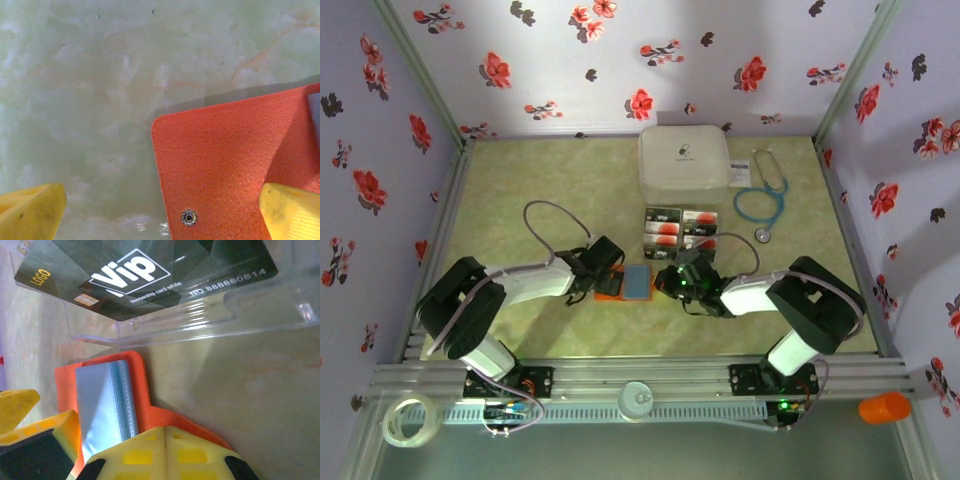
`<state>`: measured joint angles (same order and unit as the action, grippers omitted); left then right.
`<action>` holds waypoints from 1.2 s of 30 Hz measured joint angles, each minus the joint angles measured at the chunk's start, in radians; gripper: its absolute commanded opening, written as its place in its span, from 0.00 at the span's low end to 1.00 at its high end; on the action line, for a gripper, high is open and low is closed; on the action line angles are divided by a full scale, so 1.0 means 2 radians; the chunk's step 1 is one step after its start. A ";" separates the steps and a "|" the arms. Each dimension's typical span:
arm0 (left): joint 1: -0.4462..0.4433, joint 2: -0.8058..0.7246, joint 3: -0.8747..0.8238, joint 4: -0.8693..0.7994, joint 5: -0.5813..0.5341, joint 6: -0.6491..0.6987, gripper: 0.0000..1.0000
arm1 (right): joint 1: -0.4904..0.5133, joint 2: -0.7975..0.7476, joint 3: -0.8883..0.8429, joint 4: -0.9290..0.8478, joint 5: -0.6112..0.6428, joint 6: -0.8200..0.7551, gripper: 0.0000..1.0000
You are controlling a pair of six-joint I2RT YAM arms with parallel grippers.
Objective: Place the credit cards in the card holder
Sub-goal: Open the card holder at the center of the table, then move the storage box to the center of the table.
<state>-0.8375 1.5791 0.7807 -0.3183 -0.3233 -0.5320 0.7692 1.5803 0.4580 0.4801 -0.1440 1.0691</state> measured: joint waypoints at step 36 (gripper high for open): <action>-0.011 -0.004 -0.002 -0.007 -0.017 -0.019 1.00 | -0.072 -0.042 0.040 -0.099 -0.024 -0.052 0.00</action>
<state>-0.8593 1.5715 0.7776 -0.3332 -0.3569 -0.5697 0.6254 1.4963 0.5388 0.2817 -0.1921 0.9653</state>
